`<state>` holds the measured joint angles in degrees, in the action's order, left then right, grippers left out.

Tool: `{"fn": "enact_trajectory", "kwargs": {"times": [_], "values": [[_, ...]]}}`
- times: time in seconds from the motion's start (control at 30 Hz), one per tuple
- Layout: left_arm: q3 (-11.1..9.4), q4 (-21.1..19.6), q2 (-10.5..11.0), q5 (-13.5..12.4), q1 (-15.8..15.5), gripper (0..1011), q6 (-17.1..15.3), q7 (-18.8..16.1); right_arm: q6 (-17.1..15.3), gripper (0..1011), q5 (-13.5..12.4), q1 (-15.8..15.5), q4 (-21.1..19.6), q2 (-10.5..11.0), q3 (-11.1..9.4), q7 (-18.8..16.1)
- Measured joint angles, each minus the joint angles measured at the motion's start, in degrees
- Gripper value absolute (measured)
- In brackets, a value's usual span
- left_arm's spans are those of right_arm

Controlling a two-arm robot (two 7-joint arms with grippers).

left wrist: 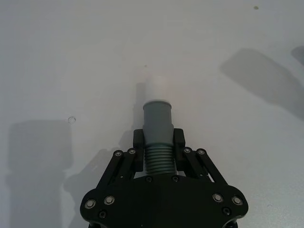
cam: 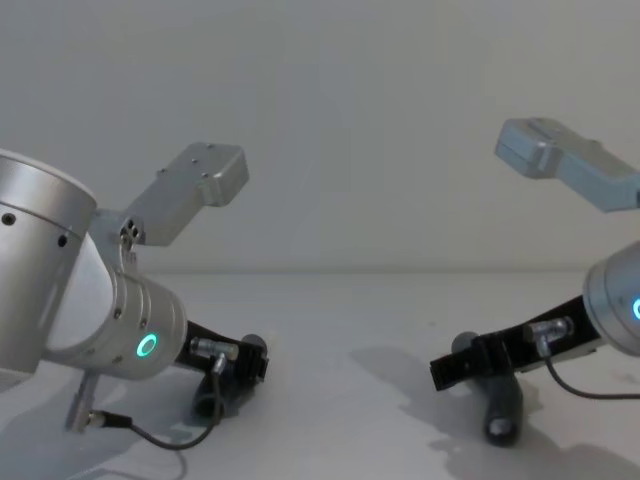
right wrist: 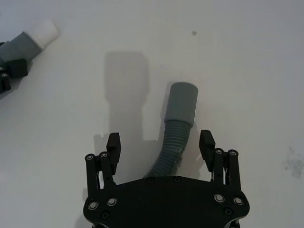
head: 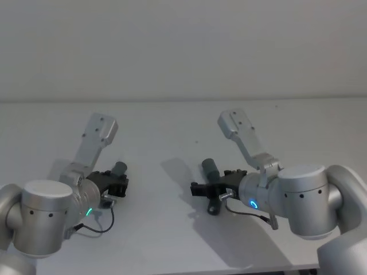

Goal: Use both hands to pick up one end of the pipe from the table, align the ends, and insert them.

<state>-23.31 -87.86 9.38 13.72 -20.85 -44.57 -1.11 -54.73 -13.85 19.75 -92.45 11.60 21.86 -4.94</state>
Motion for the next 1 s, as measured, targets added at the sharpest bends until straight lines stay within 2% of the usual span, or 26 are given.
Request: {"fn": "enact_trajectory", "kwargs": {"times": [0.2, 0.43, 0.97, 1.0], "values": [[0.00, 0.00, 0.00, -0.01, 0.00, 322, 0.00, 0.00, 1.78, 1002, 1.06, 0.86, 1.56, -0.31, 0.05, 0.37], [0.00, 0.00, 0.00, 0.00, 0.00, 322, 0.01, 0.00, 2.11, 1002, 1.66, 0.98, 2.08, -0.34, -0.05, 0.70], [-0.01, 0.00, 0.00, 0.00, 0.00, 322, 0.00, 0.00, 0.04, 1001, 2.12, -1.69, -0.15, 0.76, -0.21, 0.24], [0.00, 0.00, 0.00, 0.00, 0.00, 322, -0.01, 0.00, -0.04, 979, 2.13, -1.80, -0.27, 0.79, -0.20, 0.20]]}}
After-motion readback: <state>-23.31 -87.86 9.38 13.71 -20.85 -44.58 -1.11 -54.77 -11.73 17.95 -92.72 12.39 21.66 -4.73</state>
